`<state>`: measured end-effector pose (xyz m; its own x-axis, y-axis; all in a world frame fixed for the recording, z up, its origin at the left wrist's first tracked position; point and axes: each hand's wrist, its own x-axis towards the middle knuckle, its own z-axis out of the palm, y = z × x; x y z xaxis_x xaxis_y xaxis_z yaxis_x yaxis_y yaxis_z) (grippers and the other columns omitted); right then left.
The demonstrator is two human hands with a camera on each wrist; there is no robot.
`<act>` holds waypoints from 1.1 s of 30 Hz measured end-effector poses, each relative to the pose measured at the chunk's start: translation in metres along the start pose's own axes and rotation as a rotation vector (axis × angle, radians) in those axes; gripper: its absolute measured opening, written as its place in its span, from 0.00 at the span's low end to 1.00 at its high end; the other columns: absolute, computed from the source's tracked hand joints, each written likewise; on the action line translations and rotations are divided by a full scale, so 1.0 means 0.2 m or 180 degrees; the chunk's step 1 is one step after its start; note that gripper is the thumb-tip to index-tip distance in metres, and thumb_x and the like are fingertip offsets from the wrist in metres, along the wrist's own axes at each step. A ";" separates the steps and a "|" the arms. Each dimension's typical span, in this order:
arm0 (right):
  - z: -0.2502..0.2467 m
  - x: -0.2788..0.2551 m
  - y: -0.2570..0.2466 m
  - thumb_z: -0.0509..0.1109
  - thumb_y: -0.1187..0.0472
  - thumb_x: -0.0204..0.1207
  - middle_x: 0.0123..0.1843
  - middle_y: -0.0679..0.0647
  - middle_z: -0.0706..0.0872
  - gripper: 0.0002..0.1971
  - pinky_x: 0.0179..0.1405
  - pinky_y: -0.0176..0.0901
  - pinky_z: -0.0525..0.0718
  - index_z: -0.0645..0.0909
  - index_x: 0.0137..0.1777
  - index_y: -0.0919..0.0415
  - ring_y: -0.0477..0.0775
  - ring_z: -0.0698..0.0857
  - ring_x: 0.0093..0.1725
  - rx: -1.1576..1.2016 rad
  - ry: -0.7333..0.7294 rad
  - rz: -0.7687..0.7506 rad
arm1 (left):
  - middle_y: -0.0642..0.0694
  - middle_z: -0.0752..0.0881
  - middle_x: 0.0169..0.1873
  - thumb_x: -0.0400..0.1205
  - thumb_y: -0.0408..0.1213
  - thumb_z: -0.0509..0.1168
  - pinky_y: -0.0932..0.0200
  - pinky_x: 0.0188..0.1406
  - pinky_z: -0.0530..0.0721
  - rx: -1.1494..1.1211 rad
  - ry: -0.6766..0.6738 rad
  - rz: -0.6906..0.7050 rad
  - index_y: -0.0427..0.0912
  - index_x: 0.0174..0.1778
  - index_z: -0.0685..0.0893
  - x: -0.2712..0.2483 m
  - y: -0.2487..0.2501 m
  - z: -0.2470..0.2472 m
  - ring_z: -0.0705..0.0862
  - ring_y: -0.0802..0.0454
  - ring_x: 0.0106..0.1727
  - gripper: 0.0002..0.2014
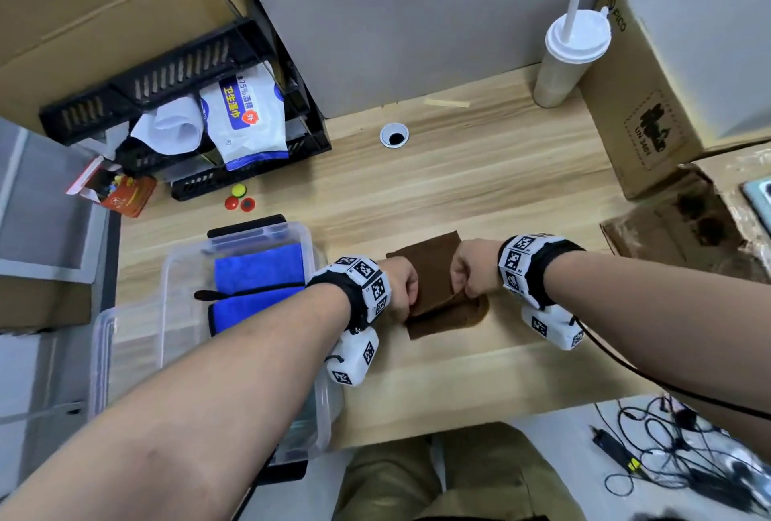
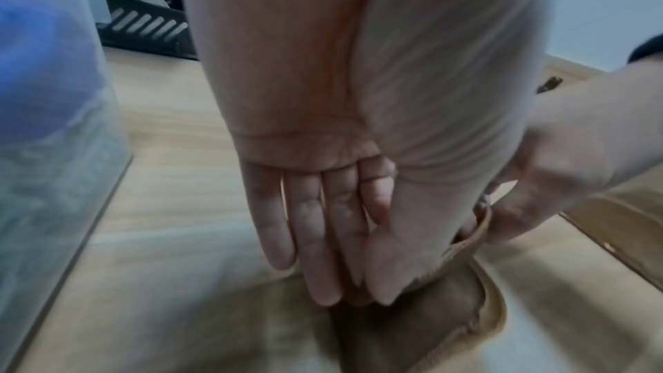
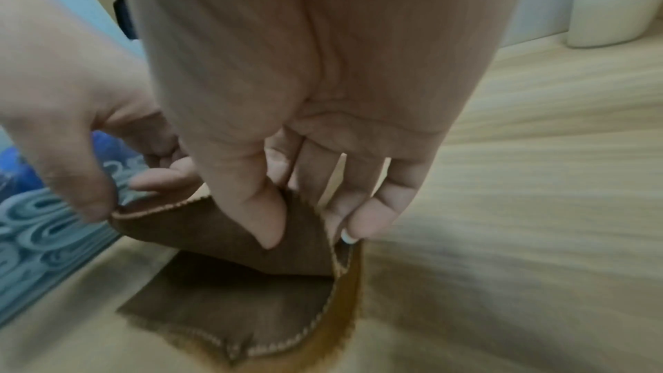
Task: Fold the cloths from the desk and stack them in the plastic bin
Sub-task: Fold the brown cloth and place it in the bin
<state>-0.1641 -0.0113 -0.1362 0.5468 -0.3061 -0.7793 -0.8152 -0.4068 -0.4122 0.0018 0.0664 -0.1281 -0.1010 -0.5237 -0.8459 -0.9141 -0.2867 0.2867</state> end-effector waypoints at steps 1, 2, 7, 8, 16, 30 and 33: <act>0.02 0.00 0.00 0.74 0.67 0.67 0.38 0.44 0.89 0.10 0.45 0.38 0.86 0.90 0.43 0.51 0.48 0.88 0.43 0.0052 -0.0072 -0.0020 | 0.50 0.85 0.34 0.66 0.36 0.79 0.65 0.31 0.79 0.0051 -0.0095 0.0008 0.48 0.41 0.87 0.00 0.00 0.03 0.80 0.55 0.31 0.11; 0.05 0.00 0.01 0.74 0.65 0.67 0.38 0.44 0.89 0.09 0.42 0.37 0.86 0.90 0.43 0.52 0.48 0.87 0.41 0.0138 -0.0117 -0.0021 | 0.50 0.86 0.34 0.65 0.38 0.81 0.65 0.32 0.79 0.0056 -0.0202 -0.0007 0.46 0.43 0.88 0.00 0.00 0.06 0.81 0.54 0.32 0.12; 0.03 0.02 0.05 0.72 0.59 0.68 0.41 0.47 0.87 0.05 0.43 0.42 0.83 0.83 0.44 0.52 0.53 0.85 0.44 0.0365 0.0907 -0.0004 | 0.47 0.89 0.37 0.71 0.35 0.69 0.59 0.34 0.84 -0.0526 0.0888 -0.0375 0.43 0.39 0.86 0.03 0.01 0.03 0.87 0.46 0.39 0.03; 0.02 0.04 0.06 0.71 0.60 0.68 0.47 0.48 0.86 0.11 0.46 0.42 0.82 0.82 0.51 0.52 0.54 0.85 0.49 0.0288 0.1130 -0.0019 | 0.47 0.87 0.40 0.72 0.36 0.68 0.58 0.35 0.82 -0.0584 0.1265 -0.0416 0.45 0.40 0.83 0.05 0.00 0.01 0.85 0.46 0.42 0.03; 0.02 0.21 0.04 0.75 0.58 0.66 0.69 0.53 0.76 0.37 0.67 0.57 0.74 0.67 0.76 0.52 0.60 0.72 0.70 -0.0744 0.1446 -0.0020 | 0.43 0.81 0.57 0.70 0.36 0.75 0.45 0.57 0.83 0.0016 0.1483 -0.0408 0.44 0.66 0.71 0.22 -0.07 -0.01 0.79 0.42 0.60 0.30; -0.20 0.13 0.01 0.71 0.63 0.64 0.37 0.47 0.82 0.07 0.35 0.43 0.79 0.76 0.35 0.52 0.56 0.83 0.41 -0.0114 0.1358 -0.0193 | 0.49 0.84 0.45 0.70 0.33 0.67 0.55 0.44 0.86 -0.0125 0.1592 -0.0300 0.52 0.35 0.76 0.11 -0.06 -0.19 0.84 0.46 0.46 0.09; -0.19 0.08 -0.03 0.71 0.62 0.62 0.36 0.45 0.81 0.07 0.37 0.43 0.82 0.76 0.34 0.51 0.55 0.83 0.41 -0.0337 0.1216 -0.0210 | 0.47 0.84 0.45 0.70 0.33 0.69 0.56 0.40 0.83 0.0368 0.1335 -0.0191 0.52 0.33 0.73 0.08 -0.04 -0.19 0.85 0.44 0.46 0.11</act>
<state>-0.1442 -0.0468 -0.1283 0.6451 -0.5664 -0.5129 -0.7628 -0.5165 -0.3889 0.0222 0.0297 -0.1264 0.1000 -0.7961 -0.5968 -0.9538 -0.2474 0.1702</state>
